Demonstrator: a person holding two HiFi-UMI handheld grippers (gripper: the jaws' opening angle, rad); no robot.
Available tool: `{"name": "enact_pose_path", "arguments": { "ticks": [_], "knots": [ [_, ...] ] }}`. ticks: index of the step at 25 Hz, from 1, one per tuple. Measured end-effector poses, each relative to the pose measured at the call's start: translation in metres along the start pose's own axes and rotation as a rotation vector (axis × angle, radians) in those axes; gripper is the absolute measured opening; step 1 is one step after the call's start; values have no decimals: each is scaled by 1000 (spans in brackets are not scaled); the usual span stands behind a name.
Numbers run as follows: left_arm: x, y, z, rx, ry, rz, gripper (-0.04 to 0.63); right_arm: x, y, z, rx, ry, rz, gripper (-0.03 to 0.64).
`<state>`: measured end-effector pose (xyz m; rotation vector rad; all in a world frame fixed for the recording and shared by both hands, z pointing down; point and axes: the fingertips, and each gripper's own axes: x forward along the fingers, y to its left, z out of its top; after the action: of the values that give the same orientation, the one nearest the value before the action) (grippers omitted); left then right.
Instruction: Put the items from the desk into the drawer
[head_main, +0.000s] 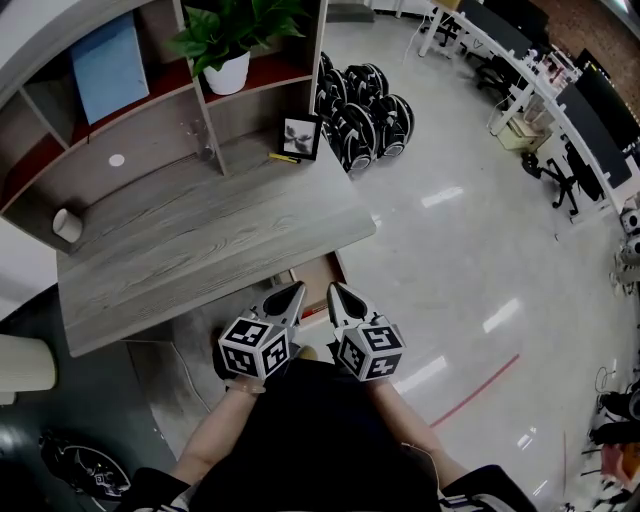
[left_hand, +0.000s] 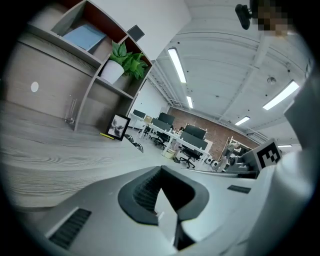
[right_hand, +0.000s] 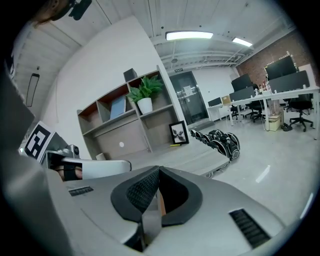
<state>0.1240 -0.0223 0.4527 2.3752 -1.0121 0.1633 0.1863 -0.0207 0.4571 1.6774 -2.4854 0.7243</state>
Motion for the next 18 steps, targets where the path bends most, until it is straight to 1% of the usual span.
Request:
{"name": "enact_pose_path", "arguments": {
  "ticks": [7,15,18],
  "knots": [
    [-5,7,-4,-3,6,45,26,4,10,-4,-3,13,33,-14],
    [-4,4,-10,0,29,50,26,4,9,-6,14,18,41,-12],
    [-5,6,-13,-1,42,65,26,6,13,-7,-2,23,51,-14]
  ]
}}
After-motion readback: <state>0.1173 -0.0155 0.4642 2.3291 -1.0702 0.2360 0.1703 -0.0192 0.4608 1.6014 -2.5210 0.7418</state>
